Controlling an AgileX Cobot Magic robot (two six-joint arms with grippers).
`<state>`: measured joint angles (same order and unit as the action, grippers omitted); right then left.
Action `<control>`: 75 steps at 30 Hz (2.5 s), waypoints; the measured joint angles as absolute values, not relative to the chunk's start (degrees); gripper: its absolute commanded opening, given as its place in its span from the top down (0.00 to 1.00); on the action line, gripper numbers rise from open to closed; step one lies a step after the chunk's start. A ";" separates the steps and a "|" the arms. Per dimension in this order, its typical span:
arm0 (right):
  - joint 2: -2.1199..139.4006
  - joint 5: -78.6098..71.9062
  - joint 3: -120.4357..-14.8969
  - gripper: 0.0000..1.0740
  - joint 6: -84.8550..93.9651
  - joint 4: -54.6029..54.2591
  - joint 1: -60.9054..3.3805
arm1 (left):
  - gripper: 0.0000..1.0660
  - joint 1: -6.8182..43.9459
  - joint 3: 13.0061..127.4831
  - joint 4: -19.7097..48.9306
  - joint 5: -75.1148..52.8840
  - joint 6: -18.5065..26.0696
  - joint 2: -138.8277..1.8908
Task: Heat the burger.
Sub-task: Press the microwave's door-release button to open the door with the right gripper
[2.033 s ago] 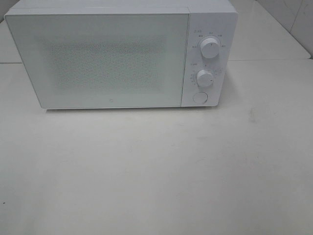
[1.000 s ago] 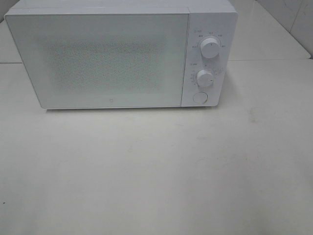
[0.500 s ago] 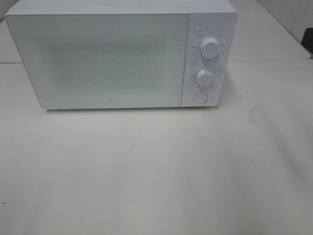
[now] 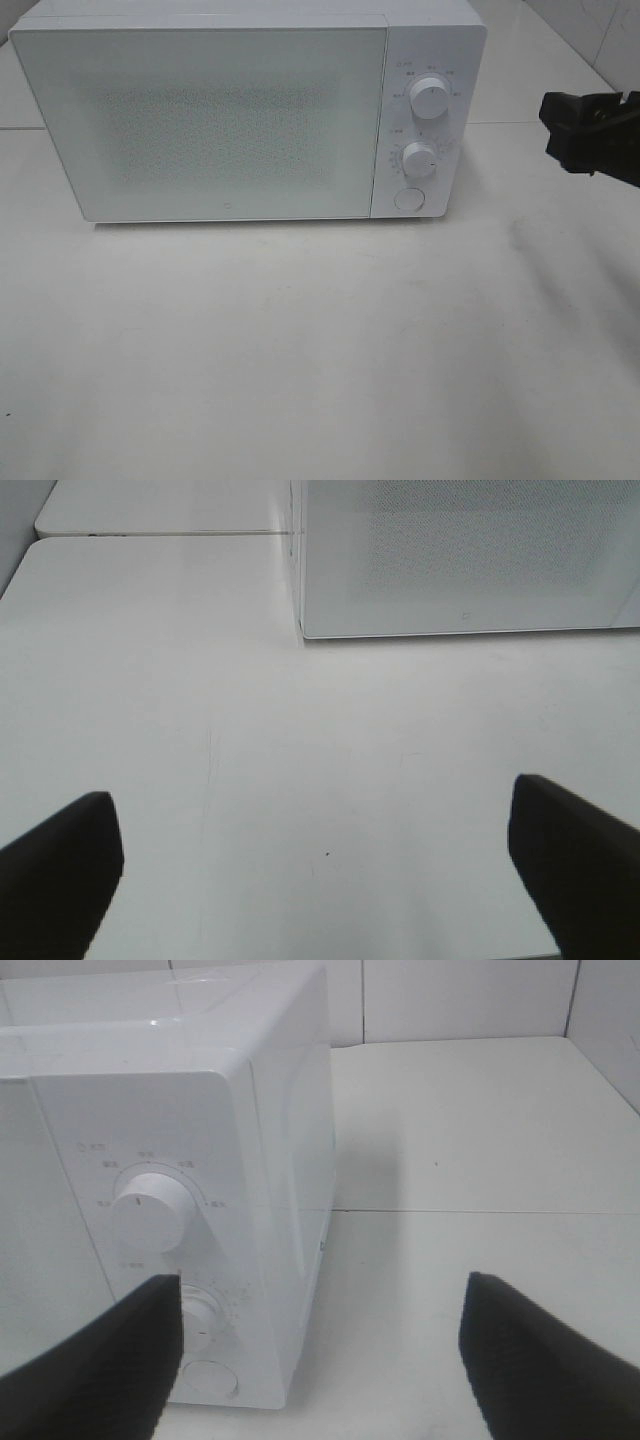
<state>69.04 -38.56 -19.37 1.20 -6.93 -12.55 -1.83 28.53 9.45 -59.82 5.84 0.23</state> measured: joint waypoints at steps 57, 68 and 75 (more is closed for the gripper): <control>103.08 -65.37 -25.61 0.67 -67.44 -46.87 -46.58 | 0.05 -1.83 28.53 9.45 -59.82 5.84 0.23; 103.08 -62.68 -25.61 1.00 -79.01 -46.93 -46.58 | 0.05 -1.83 28.53 9.45 -59.82 5.84 0.23; 103.19 -59.13 -25.61 1.00 -79.35 -47.67 -45.95 | 0.05 -1.83 28.53 9.45 -59.82 5.84 0.23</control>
